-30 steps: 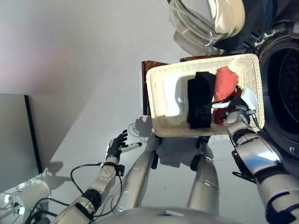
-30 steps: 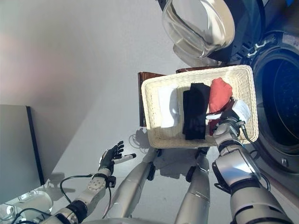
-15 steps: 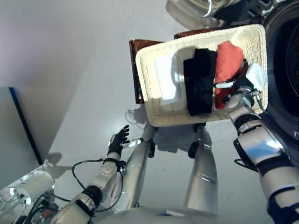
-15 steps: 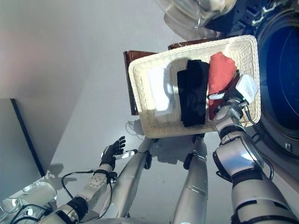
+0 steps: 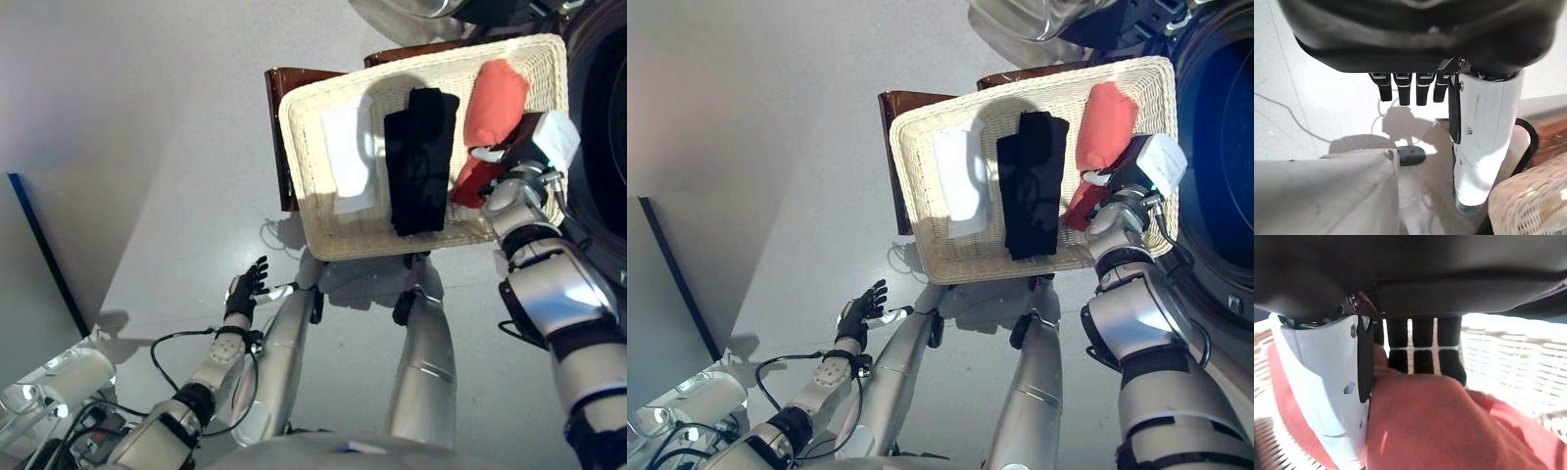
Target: Pick up the clothes and place them into the washing machine
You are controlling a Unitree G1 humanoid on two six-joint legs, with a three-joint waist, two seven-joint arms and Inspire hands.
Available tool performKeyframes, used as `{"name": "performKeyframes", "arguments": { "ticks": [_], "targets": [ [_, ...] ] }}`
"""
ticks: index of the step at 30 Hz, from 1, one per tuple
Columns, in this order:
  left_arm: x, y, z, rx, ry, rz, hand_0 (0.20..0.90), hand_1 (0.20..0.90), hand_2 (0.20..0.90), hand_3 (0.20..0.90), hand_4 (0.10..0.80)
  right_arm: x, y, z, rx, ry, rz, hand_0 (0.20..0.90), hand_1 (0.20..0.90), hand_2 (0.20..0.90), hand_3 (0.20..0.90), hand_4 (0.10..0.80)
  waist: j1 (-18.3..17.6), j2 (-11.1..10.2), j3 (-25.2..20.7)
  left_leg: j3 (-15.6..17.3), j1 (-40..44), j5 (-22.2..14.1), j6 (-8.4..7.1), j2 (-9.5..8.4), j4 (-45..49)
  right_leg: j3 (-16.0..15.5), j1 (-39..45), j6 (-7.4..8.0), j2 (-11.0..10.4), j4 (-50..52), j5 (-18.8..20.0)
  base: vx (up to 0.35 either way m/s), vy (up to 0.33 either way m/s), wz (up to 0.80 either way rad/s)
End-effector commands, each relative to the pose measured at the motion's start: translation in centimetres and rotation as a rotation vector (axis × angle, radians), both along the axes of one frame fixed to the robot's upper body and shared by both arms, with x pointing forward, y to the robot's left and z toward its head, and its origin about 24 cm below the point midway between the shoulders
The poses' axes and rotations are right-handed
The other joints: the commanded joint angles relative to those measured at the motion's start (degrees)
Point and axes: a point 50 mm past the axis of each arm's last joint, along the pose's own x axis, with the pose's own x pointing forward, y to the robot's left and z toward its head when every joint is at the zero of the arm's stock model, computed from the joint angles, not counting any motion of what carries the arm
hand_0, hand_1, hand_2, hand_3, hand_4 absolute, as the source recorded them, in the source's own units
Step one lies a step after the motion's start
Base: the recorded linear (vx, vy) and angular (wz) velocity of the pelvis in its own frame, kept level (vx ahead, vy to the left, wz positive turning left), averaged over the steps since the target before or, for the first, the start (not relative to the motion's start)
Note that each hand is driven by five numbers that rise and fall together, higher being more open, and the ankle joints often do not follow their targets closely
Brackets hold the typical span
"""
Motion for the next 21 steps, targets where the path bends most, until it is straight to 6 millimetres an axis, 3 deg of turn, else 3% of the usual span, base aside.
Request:
{"name": "performKeyframes", "arguments": {
  "ticks": [1, 7, 8, 13, 20, 21],
  "targets": [
    [-0.6, 2.8, -0.1, 0.031, -0.014, 0.103, 0.9, 0.9, 0.9, 0.9, 0.8, -0.3, -0.1, -1.0, -0.033, 0.043, 0.033, 0.2, 0.2, 0.2, 0.2, 0.3, 0.1, 2.9, 0.0, 0.7, -1.4, -3.3, -4.18, 0.53, 1.6, -0.2, 5.9, 0.38, 0.7, 1.2, -6.4, 0.012, -0.007, -0.07],
    [-1.4, 3.1, -0.7, 0.042, 0.023, 0.107, 0.9, 0.9, 0.9, 0.9, 0.8, -0.9, -1.0, -1.4, 0.066, 0.0, -0.008, 0.2, 0.2, 0.2, 0.2, 0.3, 0.0, 3.1, -1.3, 0.9, 2.0, -3.1, -4.28, 0.57, 0.0, -0.6, 9.3, 0.64, 0.6, -0.4, -6.0, -0.007, 0.004, -0.04],
    [-1.8, 3.4, -1.1, 0.045, 0.044, 0.113, 0.9, 0.9, 0.9, 0.9, 0.8, -1.1, -1.4, -1.6, 0.14, -0.039, -0.026, 0.2, 0.2, 0.2, 0.2, 0.3, -0.1, 3.2, -1.7, 1.2, 2.9, -1.1, -4.05, 0.67, -0.8, -1.0, 10.5, 0.37, 0.4, -1.7, -3.9, -0.07, 0.019, -0.01],
    [-2.7, 4.0, -1.9, 0.055, 0.09, 0.131, 0.9, 0.9, 0.9, 0.9, 0.8, -1.7, -2.1, -2.4, 0.292, -0.095, -0.071, 0.2, 0.2, 0.2, 0.2, 0.3, -0.1, 3.1, -3.3, 1.2, 5.9, -1.1, -4.09, 0.87, -1.7, -1.2, 13.9, 0.57, 0.4, -3.2, -3.9, 0.016, -0.006, -0.06],
    [-3.9, 4.4, -2.3, 0.05, 0.111, 0.11, 0.9, 0.9, 0.9, 0.9, 0.8, -1.9, -2.1, -2.6, 0.566, -0.255, -0.096, 0.2, 0.2, 0.2, 0.2, 0.3, -0.2, 2.8, -5.5, 1.4, 10.2, -1.8, -3.89, 1.07, -2.4, -1.0, 18.1, 0.6, 0.6, -4.1, -4.5, 0.033, -0.021, -0.03],
    [-4.2, 4.3, -2.4, 0.042, 0.116, 0.096, 0.9, 0.9, 0.9, 0.9, 0.8, -1.8, -2.0, -2.7, 0.73, -0.354, -0.104, 0.2, 0.2, 0.2, 0.2, 0.3, -0.3, 2.7, -6.0, 1.4, 11.2, -1.9, -3.85, 1.18, -2.7, -0.9, 19.1, 0.68, 0.7, -4.4, -4.7, 0.032, -0.01, -0.06]
  ]
}}
